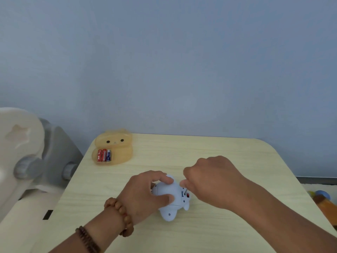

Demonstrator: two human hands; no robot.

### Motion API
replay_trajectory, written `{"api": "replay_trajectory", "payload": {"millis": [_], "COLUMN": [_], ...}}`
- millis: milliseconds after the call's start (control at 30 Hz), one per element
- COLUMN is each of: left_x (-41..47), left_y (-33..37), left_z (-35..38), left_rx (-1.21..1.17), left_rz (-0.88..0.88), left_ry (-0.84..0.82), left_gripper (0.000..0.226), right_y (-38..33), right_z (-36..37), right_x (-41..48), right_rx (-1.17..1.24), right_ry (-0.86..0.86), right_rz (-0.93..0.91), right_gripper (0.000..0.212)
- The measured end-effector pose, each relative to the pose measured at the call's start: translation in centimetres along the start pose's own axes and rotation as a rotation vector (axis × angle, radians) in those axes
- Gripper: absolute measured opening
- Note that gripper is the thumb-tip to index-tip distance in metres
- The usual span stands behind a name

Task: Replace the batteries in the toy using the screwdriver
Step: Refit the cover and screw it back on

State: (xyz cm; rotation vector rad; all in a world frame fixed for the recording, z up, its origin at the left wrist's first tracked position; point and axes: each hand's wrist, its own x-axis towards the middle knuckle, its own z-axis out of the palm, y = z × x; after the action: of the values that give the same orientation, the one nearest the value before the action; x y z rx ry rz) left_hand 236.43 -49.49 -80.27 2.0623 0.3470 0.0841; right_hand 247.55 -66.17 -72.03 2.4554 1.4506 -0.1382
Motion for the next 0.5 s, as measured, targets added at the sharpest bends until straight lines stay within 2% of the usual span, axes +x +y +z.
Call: {"api": "replay_trajectory", "payload": {"millis": [100,300,433,500], "left_x": [0.01,0.04,0.15,0.15], "left_y": [0.0,-0.15,-0.09,-0.08], "left_z": [-0.01,0.01,-0.07,-0.06], "left_rx": [-0.019,-0.03,-0.049,-0.044], "left_rz": [-0.016,-0.026,-0.041,-0.04], "left_ry": [-0.005,-0.002,-0.003,-0.007], "left_gripper": [0.032,0.03,0.029,0.029], "right_y": [0.08,-0.24,-0.46,-0.37], "right_z": [-0.02,-0.44,-0.59,-0.37], "right_x": [-0.4,-0.9,-0.82,-0.75], "right_rx": [0.066,0.235,0.25,0.203], "right_ry": [-0.014,-0.032,-0.031,-0.01], "right_rz": [0.004,-0.009,0.0,0.008], "right_gripper": [0.043,0.02,0.025,0.019]}}
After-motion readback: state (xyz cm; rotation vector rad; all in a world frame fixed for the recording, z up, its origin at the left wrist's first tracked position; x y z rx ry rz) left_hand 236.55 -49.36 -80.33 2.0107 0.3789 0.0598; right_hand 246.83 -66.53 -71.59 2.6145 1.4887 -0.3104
